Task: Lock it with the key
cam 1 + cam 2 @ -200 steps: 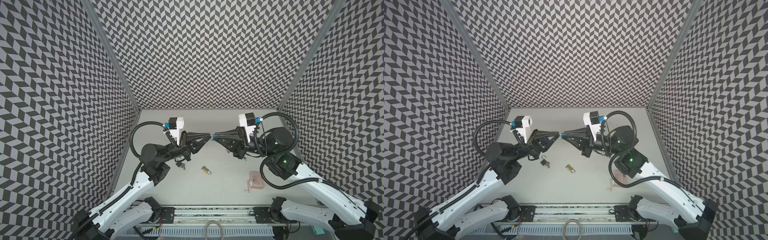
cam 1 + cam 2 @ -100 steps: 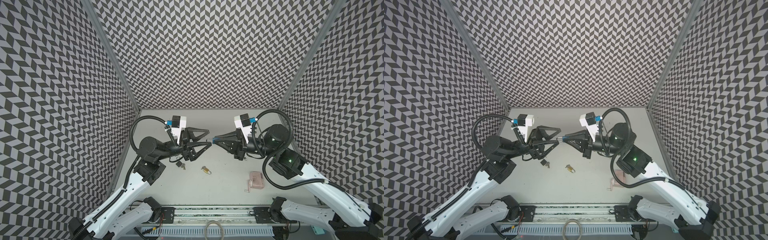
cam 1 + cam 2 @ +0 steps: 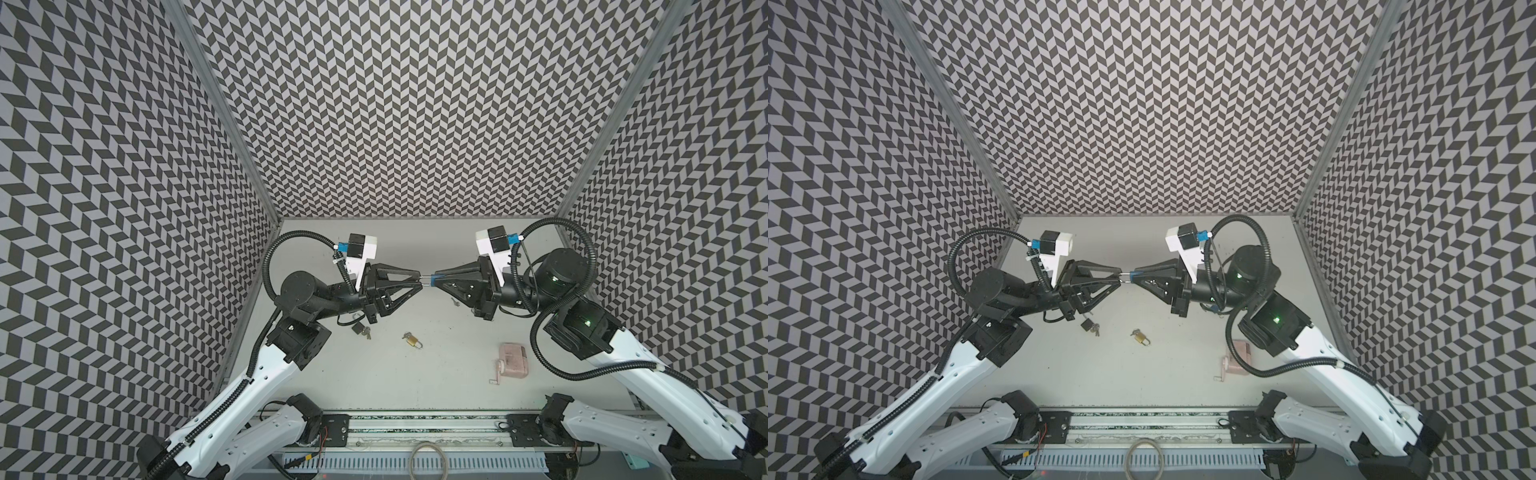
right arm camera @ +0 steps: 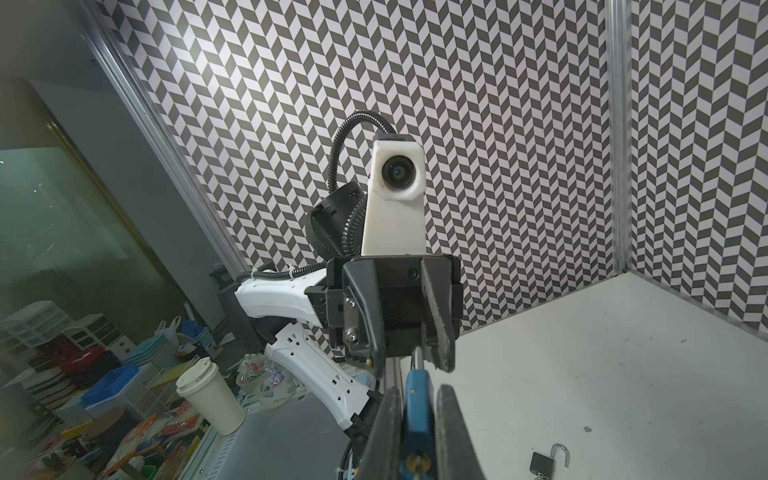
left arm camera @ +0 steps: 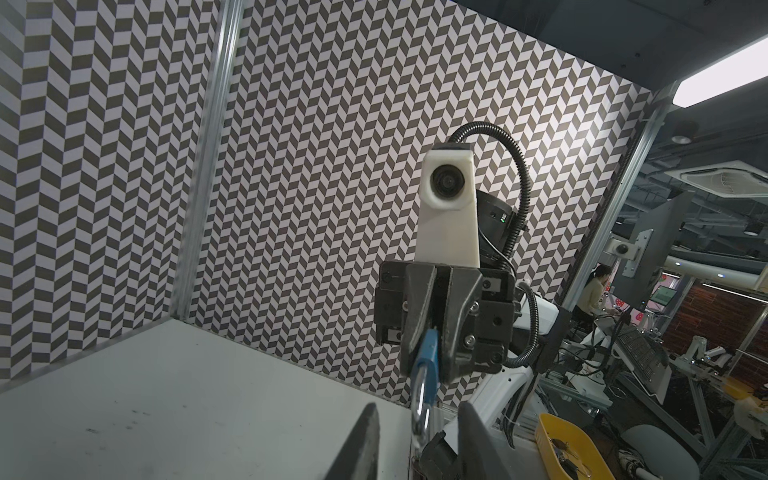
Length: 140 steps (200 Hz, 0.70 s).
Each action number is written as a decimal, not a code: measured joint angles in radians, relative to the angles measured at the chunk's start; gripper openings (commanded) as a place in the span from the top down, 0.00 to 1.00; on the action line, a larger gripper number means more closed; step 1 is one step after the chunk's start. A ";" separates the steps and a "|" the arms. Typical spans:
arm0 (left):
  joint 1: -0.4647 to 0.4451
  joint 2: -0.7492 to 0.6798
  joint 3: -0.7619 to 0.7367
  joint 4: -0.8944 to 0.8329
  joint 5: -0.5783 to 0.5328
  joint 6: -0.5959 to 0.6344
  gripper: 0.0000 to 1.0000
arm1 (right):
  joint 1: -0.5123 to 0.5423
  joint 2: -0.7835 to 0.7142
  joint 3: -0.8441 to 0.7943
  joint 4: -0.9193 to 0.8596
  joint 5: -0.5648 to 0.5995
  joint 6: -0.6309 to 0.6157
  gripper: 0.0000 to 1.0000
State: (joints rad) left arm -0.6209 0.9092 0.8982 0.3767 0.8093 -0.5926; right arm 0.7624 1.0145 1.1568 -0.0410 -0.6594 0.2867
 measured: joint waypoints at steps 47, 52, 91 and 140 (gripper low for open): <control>0.000 0.000 0.000 -0.003 0.009 -0.002 1.00 | 0.000 0.000 0.000 0.001 -0.007 0.005 1.00; 0.000 0.000 0.000 -0.003 0.009 -0.001 1.00 | 0.000 0.000 0.000 0.001 -0.008 0.005 1.00; 0.000 -0.002 0.000 -0.003 0.016 -0.002 1.00 | 0.000 0.000 0.000 0.001 -0.007 0.002 1.00; -0.054 0.029 0.000 0.045 -0.009 0.002 1.00 | 0.008 0.023 0.014 0.023 -0.033 0.001 1.00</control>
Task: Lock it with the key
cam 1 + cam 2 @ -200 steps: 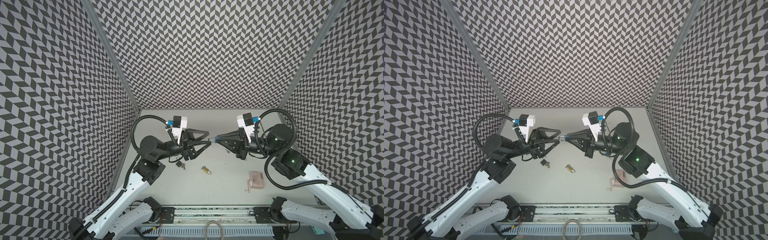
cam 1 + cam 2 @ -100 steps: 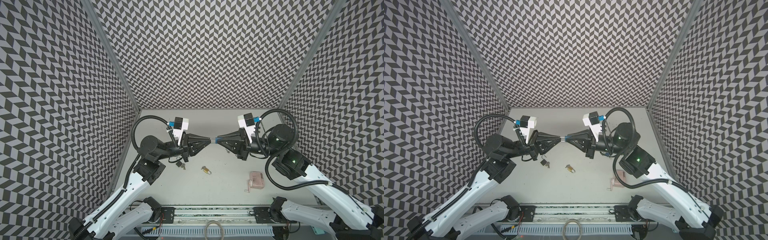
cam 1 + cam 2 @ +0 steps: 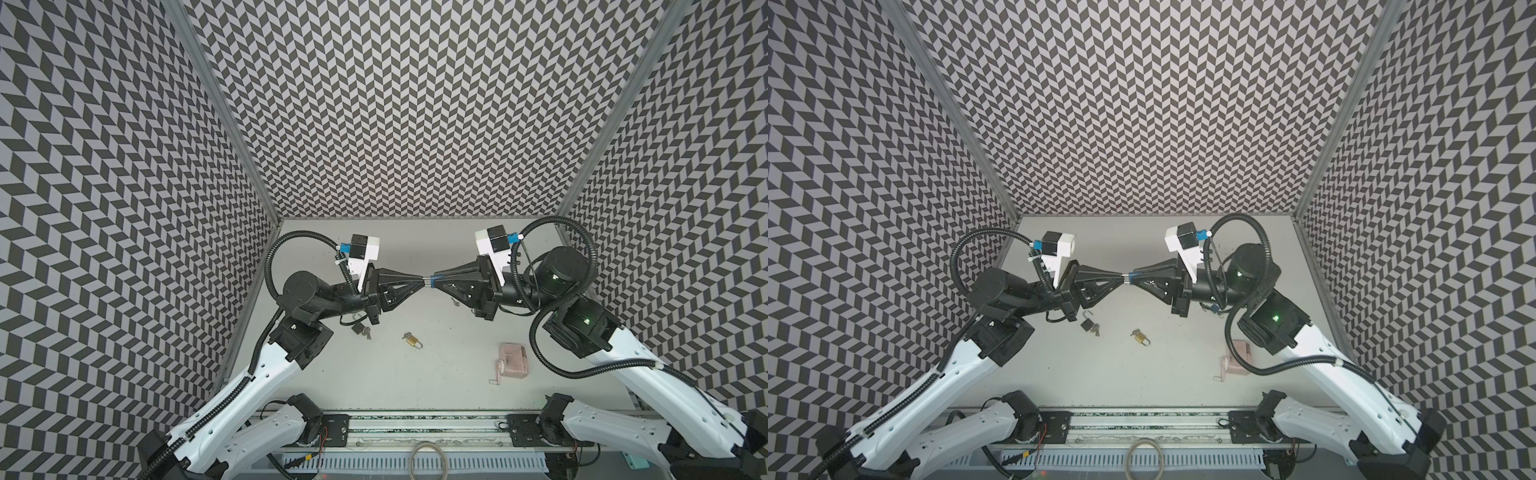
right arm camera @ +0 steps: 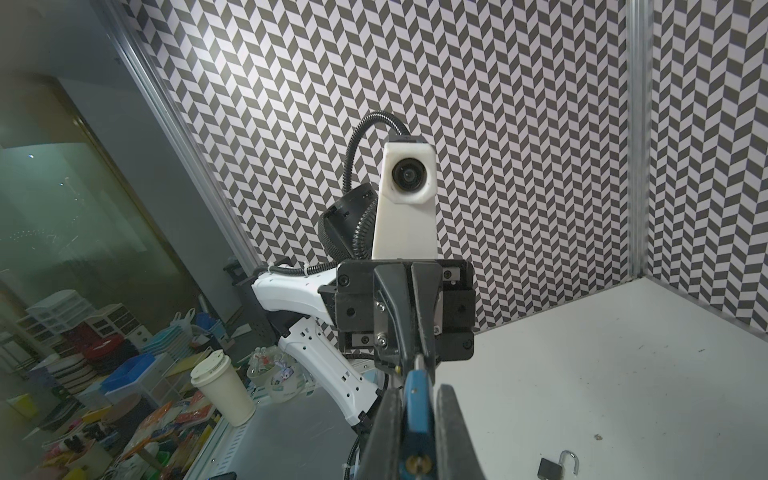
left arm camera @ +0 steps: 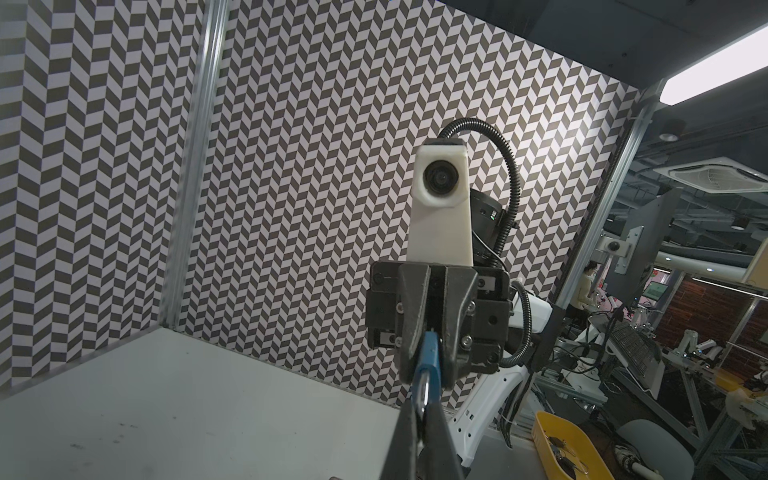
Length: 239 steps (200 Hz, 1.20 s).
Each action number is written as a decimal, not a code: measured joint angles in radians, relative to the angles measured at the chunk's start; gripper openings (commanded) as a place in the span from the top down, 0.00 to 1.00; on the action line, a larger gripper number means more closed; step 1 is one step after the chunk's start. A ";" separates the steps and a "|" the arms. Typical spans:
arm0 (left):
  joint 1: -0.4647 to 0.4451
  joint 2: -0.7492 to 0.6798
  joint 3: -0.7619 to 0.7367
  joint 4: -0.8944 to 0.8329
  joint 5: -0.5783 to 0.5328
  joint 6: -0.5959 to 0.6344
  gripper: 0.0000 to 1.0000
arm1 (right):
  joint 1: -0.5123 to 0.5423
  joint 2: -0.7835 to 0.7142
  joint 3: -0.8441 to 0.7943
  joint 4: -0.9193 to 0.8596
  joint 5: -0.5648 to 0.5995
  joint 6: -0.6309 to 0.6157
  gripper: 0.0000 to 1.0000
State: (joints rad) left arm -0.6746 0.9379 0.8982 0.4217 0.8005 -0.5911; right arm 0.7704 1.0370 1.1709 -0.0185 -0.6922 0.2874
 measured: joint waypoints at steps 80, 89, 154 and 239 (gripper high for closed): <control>0.044 -0.022 -0.014 0.027 0.051 -0.018 1.00 | 0.004 -0.010 0.002 -0.006 0.000 -0.019 1.00; 0.044 -0.021 -0.014 0.027 0.055 -0.023 1.00 | 0.004 -0.010 0.001 -0.006 -0.001 -0.019 1.00; -0.074 0.013 -0.002 0.087 -0.016 -0.003 1.00 | 0.044 -0.009 0.008 0.097 0.011 -0.023 1.00; 0.086 -0.011 -0.018 0.000 0.118 -0.034 1.00 | -0.003 -0.015 -0.013 -0.008 0.019 -0.039 1.00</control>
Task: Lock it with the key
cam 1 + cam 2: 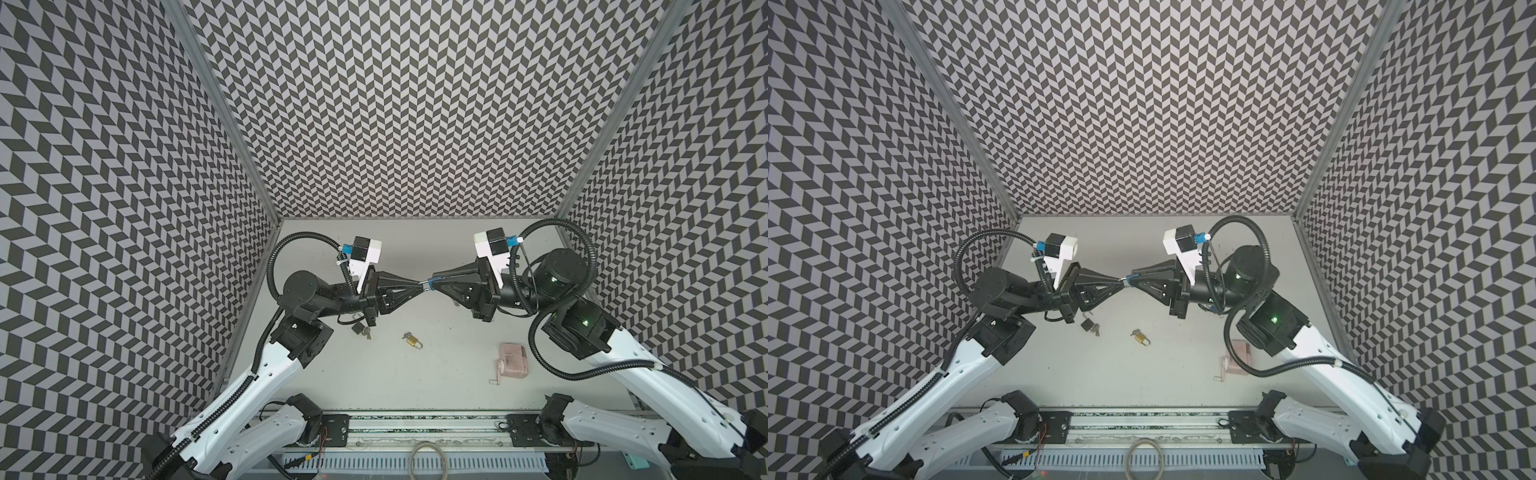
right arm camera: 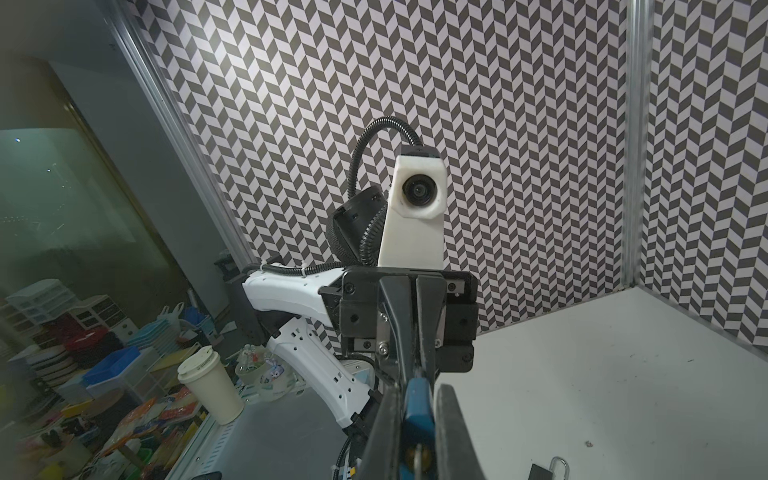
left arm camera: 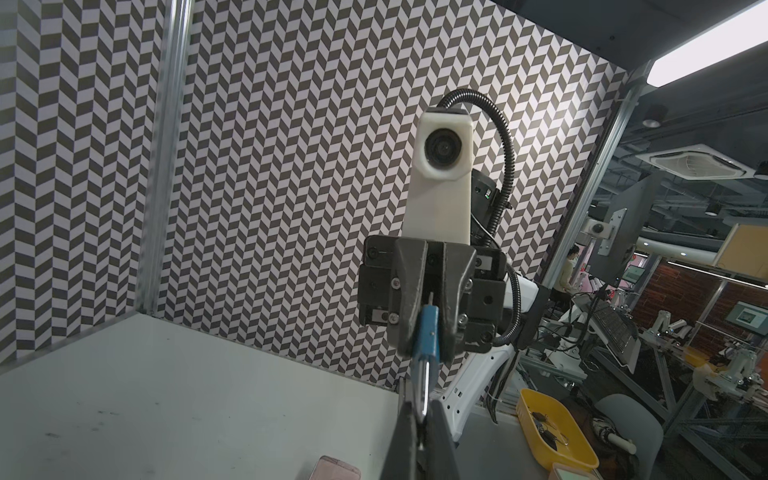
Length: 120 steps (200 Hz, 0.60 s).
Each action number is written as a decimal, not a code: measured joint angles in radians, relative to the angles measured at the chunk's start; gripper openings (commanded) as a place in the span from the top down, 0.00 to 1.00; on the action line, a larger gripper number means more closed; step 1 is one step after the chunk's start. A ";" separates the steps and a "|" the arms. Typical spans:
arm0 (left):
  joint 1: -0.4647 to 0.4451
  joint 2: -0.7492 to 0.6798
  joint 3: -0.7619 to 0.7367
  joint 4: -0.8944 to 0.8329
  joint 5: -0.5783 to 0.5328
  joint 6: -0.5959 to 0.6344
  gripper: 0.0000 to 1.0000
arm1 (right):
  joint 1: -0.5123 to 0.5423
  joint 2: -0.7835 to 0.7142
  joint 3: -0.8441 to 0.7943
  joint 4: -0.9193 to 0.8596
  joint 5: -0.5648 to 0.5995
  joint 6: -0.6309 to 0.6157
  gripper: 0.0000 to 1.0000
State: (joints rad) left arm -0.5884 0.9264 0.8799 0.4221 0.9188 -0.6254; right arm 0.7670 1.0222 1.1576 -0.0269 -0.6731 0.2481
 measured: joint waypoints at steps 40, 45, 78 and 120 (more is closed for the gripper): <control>-0.015 0.006 0.001 -0.005 0.007 -0.003 1.00 | 0.022 0.010 -0.002 -0.003 -0.005 -0.007 1.00; -0.026 0.012 0.002 -0.008 -0.002 0.000 1.00 | 0.036 0.021 -0.002 0.004 0.008 -0.012 1.00; -0.086 0.027 0.021 0.010 -0.041 0.028 1.00 | 0.082 0.031 0.010 0.067 0.038 -0.022 1.00; -0.006 0.005 0.019 -0.023 -0.003 0.024 1.00 | 0.051 0.005 -0.034 0.096 0.056 -0.008 1.00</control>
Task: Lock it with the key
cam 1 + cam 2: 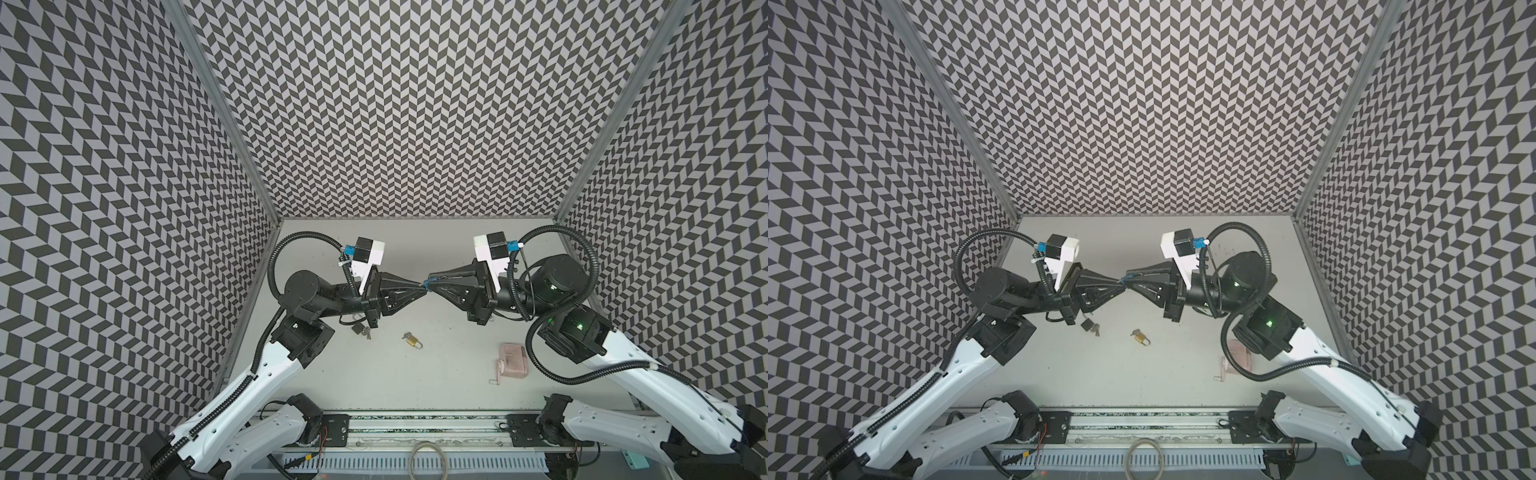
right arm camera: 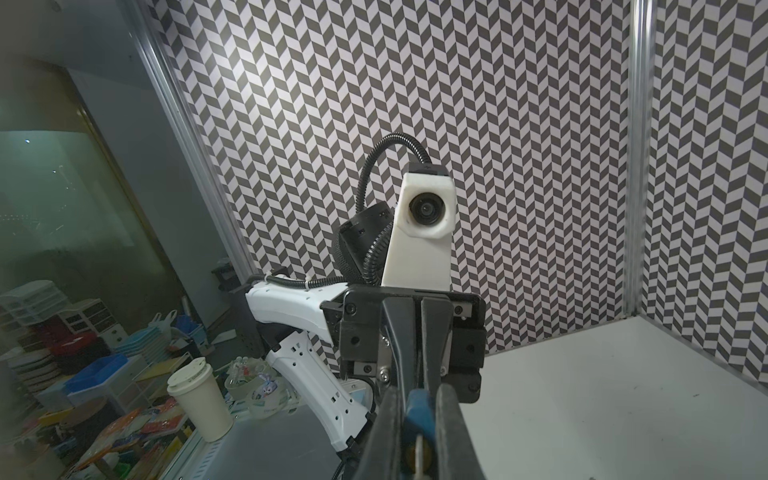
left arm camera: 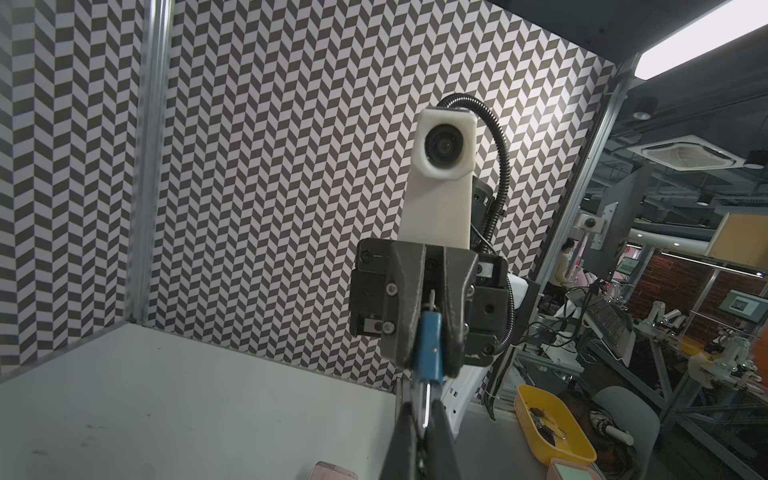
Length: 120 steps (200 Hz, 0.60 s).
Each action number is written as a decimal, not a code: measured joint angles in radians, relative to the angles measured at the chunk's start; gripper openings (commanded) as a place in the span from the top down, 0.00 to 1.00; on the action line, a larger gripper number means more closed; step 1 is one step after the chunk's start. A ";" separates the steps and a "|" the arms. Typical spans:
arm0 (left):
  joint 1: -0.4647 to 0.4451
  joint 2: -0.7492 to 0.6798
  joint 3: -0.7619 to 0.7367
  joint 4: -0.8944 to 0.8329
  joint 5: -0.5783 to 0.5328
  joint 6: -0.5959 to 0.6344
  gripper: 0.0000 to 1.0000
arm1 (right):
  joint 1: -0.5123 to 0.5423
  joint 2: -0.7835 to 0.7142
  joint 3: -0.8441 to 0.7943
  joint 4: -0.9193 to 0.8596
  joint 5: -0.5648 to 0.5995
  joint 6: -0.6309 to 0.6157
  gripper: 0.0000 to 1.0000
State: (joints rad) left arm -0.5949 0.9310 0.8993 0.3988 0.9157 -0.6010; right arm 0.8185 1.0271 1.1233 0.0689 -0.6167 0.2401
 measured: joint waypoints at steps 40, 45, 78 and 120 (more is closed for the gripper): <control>0.046 -0.002 0.000 -0.053 0.044 -0.017 1.00 | -0.047 -0.001 -0.020 -0.057 -0.044 0.002 1.00; 0.046 -0.002 0.000 -0.054 0.046 -0.018 1.00 | -0.048 -0.002 -0.020 -0.060 -0.049 0.003 1.00; 0.046 -0.002 0.000 -0.054 0.062 -0.022 1.00 | -0.050 -0.005 -0.021 -0.067 -0.069 0.014 1.00; -0.040 0.026 0.024 -0.061 -0.003 0.016 1.00 | -0.005 0.012 -0.003 -0.064 -0.050 0.003 1.00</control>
State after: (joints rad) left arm -0.6350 0.9569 0.9237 0.3378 0.9131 -0.5846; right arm 0.8135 1.0393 1.1198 0.0051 -0.6666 0.2428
